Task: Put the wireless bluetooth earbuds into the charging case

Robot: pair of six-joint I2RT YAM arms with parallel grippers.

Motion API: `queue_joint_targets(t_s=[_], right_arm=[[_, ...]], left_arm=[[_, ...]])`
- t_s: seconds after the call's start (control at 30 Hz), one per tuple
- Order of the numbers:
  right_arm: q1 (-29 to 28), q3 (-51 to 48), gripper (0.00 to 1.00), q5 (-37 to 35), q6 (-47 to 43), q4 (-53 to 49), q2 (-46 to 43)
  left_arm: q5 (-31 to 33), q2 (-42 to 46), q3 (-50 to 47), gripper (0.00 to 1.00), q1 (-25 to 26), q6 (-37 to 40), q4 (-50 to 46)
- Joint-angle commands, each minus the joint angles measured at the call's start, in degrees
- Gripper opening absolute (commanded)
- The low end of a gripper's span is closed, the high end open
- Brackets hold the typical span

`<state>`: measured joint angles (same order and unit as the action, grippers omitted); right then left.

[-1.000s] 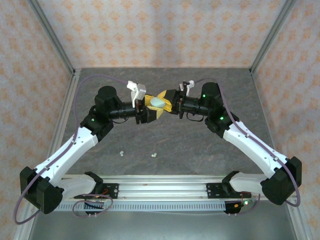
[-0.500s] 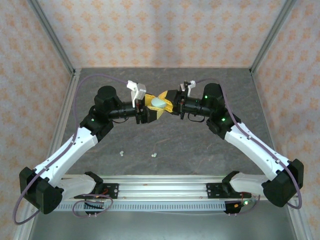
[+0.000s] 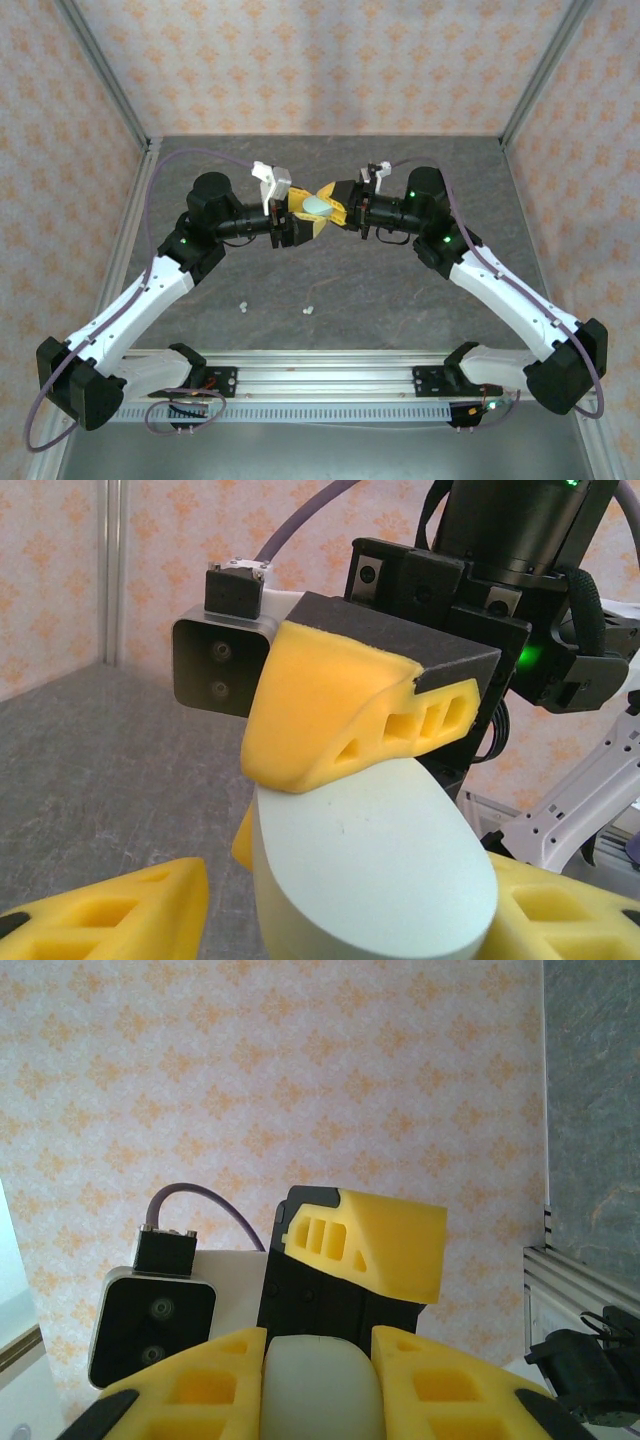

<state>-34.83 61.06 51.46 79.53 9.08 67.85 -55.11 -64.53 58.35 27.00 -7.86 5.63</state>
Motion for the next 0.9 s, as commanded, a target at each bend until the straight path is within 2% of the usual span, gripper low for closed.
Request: queue_joint_targets(t_s=[0.0, 0.17, 0.3, 0.53, 0.7, 0.87], right_arm=[[-0.07, -0.98, 0.10, 2.49, 0.89, 2.34, -1.92], [-0.12, -1.29, 0.10, 2.43, 0.89, 2.26, -2.29], [-0.13, -1.22, 0.10, 2.41, 1.05, 2.26, -2.38], [-0.20, -0.75, 0.10, 2.75, 0.85, 2.00, -1.94], [-0.15, -1.20, 0.14, 3.18, 0.11, 1.56, -2.03], [-0.17, -0.69, 0.23, 3.38, -1.68, -0.42, -2.05]], left_arm=[[0.71, 0.90, 1.68, 0.62, -0.09, -0.40, 1.62], [1.58, 1.25, 1.42, 0.66, -0.09, -0.32, 1.75], [1.33, 1.17, 1.42, 0.66, -0.06, -0.32, 1.61], [0.16, 0.69, 1.42, 0.53, -0.06, -0.92, 2.78], [0.18, 0.61, 1.42, 0.34, -0.04, -1.34, 3.18], [-0.08, 1.08, 1.50, 0.31, -0.02, -1.07, 2.34]])
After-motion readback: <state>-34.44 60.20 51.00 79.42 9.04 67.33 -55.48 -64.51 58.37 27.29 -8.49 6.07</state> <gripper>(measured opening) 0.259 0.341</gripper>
